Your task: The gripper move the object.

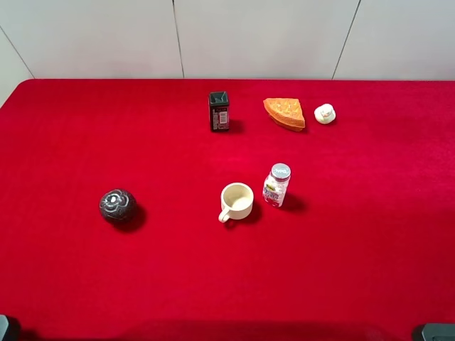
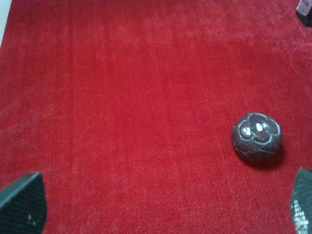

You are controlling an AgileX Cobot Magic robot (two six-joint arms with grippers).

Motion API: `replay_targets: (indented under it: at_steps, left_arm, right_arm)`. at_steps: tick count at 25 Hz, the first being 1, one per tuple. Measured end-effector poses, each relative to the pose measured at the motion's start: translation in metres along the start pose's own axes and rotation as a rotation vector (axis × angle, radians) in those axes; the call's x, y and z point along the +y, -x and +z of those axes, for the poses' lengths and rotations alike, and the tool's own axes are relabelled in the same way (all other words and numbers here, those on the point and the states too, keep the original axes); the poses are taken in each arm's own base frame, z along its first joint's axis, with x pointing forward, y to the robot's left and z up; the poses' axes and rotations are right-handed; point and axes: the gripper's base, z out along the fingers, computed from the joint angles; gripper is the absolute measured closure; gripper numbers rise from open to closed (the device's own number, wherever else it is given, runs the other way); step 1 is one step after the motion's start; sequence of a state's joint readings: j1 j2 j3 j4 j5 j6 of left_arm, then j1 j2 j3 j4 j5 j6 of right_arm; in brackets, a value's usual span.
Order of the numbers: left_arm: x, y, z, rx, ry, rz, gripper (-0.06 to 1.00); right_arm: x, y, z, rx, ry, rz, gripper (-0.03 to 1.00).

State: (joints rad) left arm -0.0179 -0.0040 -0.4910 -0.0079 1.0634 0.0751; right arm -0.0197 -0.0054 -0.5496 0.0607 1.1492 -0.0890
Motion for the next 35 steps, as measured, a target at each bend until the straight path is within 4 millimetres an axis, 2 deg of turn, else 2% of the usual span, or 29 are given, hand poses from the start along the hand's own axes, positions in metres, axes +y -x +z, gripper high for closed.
replay_targets:
  at_steps: [10,35]
  left_arm:
    - [0.0000,0.0000,0.0000,0.000,0.000,0.000,-0.05]
    - [0.0000,0.0000,0.0000,0.000,0.000,0.000,-0.05]
  right_arm:
    - [-0.0011,0.0021,0.0102,-0.071,-0.009,0.003,0.27]
    - [-0.0010,0.0024,0.0102,-0.074,-0.007,0.005,0.27]
